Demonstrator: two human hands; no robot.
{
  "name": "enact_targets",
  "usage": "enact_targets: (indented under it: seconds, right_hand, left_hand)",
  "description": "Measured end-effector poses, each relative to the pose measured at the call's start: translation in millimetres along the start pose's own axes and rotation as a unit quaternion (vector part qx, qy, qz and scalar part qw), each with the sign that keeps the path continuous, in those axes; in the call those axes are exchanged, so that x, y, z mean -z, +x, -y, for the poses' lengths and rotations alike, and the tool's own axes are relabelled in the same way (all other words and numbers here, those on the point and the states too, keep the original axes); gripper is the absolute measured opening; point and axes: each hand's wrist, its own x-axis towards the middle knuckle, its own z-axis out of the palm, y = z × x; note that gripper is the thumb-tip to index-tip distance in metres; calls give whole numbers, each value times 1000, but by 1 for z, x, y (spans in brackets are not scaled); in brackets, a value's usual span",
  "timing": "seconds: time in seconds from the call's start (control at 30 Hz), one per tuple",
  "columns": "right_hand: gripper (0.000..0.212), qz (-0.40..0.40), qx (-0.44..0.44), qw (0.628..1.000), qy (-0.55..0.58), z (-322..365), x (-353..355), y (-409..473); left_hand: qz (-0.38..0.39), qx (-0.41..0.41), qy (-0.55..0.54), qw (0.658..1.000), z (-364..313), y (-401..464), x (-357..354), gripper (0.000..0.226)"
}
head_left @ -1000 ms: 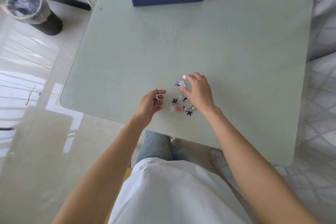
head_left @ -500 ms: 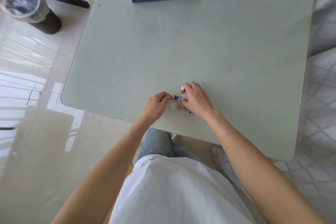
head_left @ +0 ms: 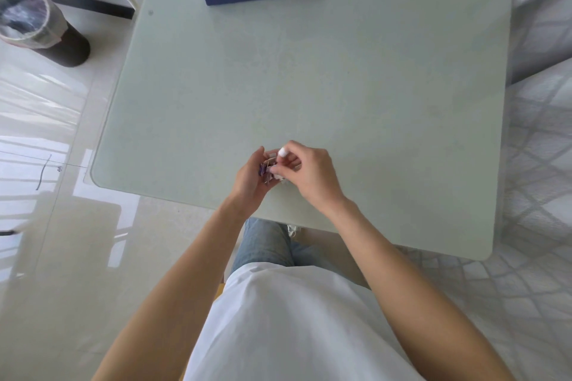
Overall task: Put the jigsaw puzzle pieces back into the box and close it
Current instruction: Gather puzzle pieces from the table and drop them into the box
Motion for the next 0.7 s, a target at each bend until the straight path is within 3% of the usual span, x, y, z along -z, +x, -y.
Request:
enact_targets:
  seconds: [0.17,0.3,0.37,0.57,0.7]
  right_hand:
    - [13,-103,34,993,-49,-18,14,-6]
    - [50,-22,-42,959,-280,-58,25,-19]
    - [56,-4,-60,954,-292,-66,17,-22]
    - [28,-12,-35,967,-251,-66,3,-18]
    - [22,4,40,952,-305,-66,4,-20]
  left_hand:
    - [-12,21,-61,998,0,-3,0,36]
    - [-27,18,-45,998,1,-3,6,34]
    - [-33,11,-33,999,1,-4,6,34]
    - [-50,-3,-20,999,1,-6,6,33]
    - [-53,-3,-23,998,3,-6,8,33]
